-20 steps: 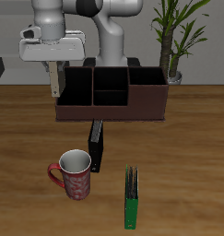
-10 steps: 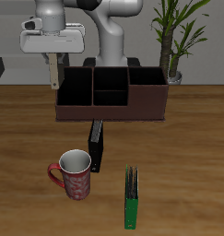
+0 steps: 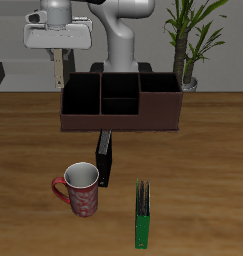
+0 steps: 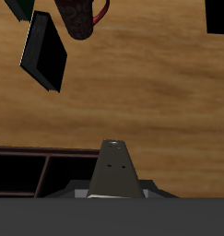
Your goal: Place the yellow book into the back desk caddy's right compartment
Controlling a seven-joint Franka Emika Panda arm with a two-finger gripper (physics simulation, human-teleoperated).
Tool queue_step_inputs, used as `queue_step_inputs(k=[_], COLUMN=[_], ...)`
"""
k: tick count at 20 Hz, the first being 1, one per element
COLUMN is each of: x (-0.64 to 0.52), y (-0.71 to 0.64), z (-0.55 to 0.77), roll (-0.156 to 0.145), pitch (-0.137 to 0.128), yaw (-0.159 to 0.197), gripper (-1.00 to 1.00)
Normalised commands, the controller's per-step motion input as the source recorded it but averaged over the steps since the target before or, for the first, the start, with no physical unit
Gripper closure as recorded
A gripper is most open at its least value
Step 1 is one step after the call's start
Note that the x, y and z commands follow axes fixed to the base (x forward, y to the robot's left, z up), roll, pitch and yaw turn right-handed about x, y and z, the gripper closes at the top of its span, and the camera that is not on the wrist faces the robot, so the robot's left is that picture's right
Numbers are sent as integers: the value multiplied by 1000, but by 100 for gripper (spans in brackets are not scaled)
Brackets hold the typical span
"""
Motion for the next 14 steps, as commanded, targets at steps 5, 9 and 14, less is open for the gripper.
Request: queue_step_inputs(k=[5,9,14], x=[-160,-25,-74], y=[126,118,111], z=[47,-61,-106], roll=[6,-55,-5], pitch=[-14,16,30], yaw=[-2,-32,-24], gripper=[100,100,100])
